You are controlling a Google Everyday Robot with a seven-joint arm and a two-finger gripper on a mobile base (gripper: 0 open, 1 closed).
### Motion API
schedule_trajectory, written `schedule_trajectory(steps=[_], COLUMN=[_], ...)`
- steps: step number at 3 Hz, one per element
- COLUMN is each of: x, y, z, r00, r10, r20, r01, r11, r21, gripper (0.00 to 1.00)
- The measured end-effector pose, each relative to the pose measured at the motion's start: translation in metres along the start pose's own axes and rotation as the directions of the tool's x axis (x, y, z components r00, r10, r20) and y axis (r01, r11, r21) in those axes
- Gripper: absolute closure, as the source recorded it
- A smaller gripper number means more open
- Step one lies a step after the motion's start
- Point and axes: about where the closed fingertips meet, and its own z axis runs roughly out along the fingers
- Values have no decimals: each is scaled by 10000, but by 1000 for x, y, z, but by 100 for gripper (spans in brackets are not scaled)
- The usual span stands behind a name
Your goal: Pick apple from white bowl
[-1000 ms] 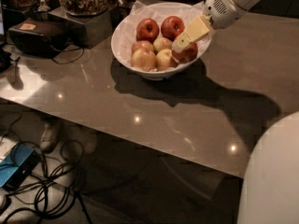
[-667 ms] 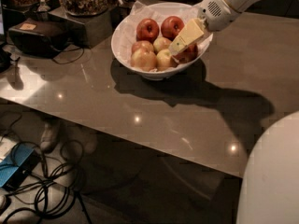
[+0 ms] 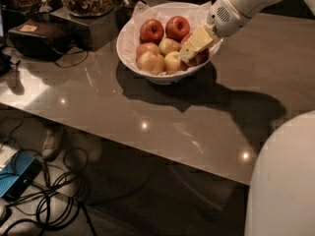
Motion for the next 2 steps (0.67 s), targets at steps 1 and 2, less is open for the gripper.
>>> schedule_trajectory(steps=[1, 2], x=[2, 2], y=[-4, -4], z=[4, 4], r00=[10000, 10000], r10=[-16, -16], r20=[-41, -41], r01=[16, 16], r11=[10000, 10000], r21=[-7, -8], gripper=[32, 51])
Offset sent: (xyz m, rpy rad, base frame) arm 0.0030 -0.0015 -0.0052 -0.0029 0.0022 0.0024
